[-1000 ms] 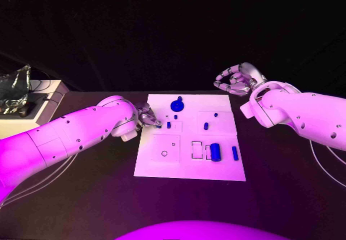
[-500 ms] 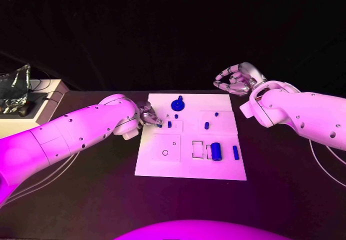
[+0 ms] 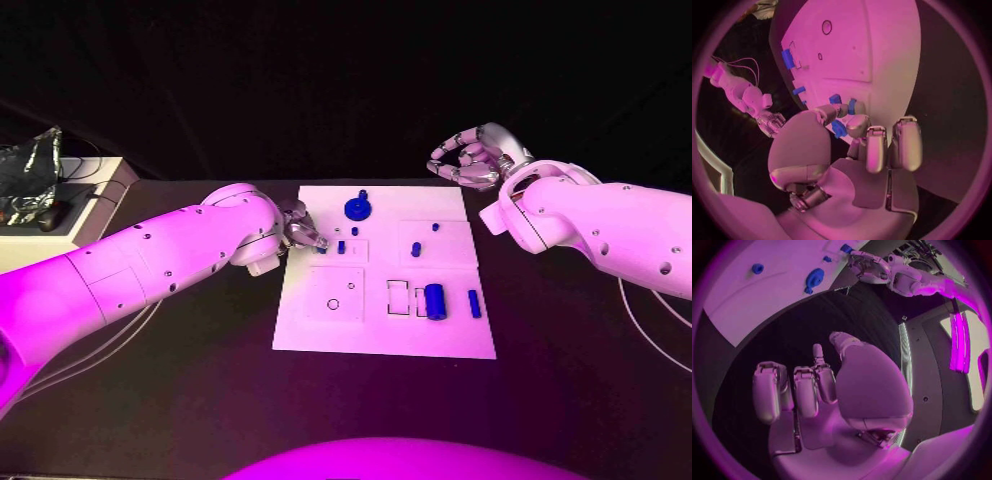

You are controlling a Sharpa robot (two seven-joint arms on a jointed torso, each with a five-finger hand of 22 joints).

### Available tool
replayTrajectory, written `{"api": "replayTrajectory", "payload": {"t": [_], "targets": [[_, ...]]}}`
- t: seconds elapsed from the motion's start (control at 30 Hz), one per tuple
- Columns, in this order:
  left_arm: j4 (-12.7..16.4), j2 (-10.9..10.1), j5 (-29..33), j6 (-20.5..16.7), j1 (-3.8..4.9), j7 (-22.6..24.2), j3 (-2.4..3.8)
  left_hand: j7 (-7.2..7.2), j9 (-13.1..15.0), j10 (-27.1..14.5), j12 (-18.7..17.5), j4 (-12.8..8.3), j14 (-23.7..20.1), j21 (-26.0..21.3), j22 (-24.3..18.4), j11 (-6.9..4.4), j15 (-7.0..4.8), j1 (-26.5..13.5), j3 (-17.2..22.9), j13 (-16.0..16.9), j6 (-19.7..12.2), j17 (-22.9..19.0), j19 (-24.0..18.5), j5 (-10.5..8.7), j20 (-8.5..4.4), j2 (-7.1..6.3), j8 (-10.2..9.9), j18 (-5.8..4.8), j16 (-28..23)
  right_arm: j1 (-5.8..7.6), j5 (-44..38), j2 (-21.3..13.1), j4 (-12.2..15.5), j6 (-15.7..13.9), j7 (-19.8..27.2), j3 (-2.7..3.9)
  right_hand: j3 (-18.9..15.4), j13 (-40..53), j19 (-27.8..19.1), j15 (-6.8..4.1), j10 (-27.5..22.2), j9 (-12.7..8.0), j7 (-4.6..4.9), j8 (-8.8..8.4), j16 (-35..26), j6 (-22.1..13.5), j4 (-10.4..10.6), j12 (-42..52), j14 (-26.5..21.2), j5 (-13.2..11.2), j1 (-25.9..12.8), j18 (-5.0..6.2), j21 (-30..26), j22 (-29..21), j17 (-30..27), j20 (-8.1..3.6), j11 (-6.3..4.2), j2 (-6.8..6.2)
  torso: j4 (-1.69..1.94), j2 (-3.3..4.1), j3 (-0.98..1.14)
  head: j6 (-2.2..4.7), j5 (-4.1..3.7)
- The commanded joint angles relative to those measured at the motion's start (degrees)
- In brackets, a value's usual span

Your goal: Assemble the parts on the task board

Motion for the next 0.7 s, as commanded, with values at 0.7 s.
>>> {"api": "replayTrajectory", "payload": {"t": [0.7], "targets": [[-0.11,0.79,0.1,1.5,-0.22,-0.31,-0.23,-3.12,-1.16,0.46,-0.6,0.03,6.15,-0.04,2.76,-0.36,-0.69,-3.39,-3.3,1.29,3.85,15.02,0.49,-0.38,-0.3,-0.1,-1.44,-0.44,0.22,-0.13,-0.2,0.07,-0.07,0.79,0.76,0.02,0.45,7.75,2.76,0.41,0.05,0.09,0.06,-0.02,-0.36,-0.35,0.02,-0.03,4.41,0.43,-0.5,0.68,-0.19,9.71,8.7,0.28,-0.08,-0.27,-0.02,0.02,-0.04,0.19,0.01]]}}
